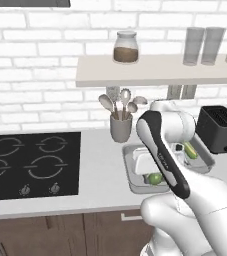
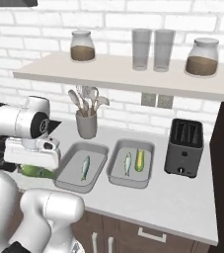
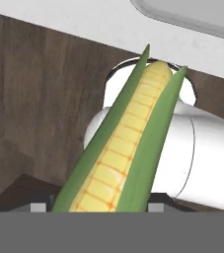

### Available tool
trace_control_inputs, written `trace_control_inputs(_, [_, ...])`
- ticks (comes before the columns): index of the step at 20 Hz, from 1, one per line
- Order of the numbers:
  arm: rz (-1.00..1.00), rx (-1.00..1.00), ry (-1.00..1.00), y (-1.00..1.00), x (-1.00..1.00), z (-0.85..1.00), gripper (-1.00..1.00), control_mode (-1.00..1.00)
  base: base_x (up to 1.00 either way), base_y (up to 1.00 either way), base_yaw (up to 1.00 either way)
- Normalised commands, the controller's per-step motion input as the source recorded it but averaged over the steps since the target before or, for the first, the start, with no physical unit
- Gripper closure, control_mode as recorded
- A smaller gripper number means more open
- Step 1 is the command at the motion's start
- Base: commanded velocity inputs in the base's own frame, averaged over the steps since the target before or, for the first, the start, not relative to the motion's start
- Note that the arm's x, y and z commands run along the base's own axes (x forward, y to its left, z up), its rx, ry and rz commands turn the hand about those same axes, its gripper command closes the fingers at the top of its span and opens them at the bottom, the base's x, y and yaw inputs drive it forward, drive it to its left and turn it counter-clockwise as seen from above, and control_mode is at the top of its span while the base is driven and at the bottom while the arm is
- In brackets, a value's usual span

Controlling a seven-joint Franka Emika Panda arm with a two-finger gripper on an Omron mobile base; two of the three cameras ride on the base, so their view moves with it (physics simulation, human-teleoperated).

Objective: Place one corn and one fish in each tupperware on the nearby counter, to pack two identical lunches.

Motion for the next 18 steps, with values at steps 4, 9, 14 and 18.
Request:
trace_control_inputs(4, [-0.05, 0.0, 0.0, -0.16, 0.99, -0.1, 1.0, -1.0, 0.0, 0.0, 0.0])
trace_control_inputs(9, [0.0, -0.06, -0.05, -0.1, 1.0, -0.06, 1.0, -1.0, 0.0, 0.0, 0.0])
trace_control_inputs(14, [0.15, -0.11, -0.03, -0.15, 0.75, -0.38, 1.0, -1.0, 0.0, 0.0, 0.0])
trace_control_inputs(18, [0.27, -0.12, -0.12, -0.18, 0.22, -0.52, 1.0, -1.0, 0.0, 0.0, 0.0])
